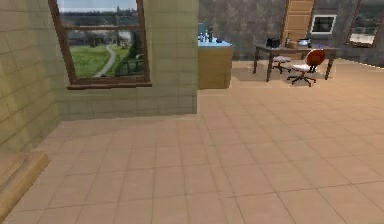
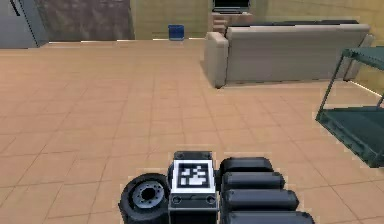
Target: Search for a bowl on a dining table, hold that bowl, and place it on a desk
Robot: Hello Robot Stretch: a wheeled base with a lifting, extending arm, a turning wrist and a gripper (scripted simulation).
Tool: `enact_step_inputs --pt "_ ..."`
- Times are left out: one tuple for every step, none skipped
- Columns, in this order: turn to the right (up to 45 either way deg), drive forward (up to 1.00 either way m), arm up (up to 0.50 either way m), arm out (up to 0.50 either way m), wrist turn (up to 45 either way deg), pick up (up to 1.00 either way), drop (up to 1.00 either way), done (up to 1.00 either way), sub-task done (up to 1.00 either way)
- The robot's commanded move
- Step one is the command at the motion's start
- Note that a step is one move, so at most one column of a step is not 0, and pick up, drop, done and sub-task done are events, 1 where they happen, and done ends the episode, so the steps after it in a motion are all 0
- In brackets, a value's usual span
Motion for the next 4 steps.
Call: enact_step_inputs --pt "45.0 0.0 0.0 0.0 0.0 0.0 0.0 0.0 0.0" --pt "39.0 0.0 0.0 0.0 0.0 0.0 0.0 0.0 0.0" --pt "-45.0 0.0 0.0 0.0 0.0 0.0 0.0 0.0 0.0" --pt "-42.0 0.0 0.0 0.0 0.0 0.0 0.0 0.0 0.0"
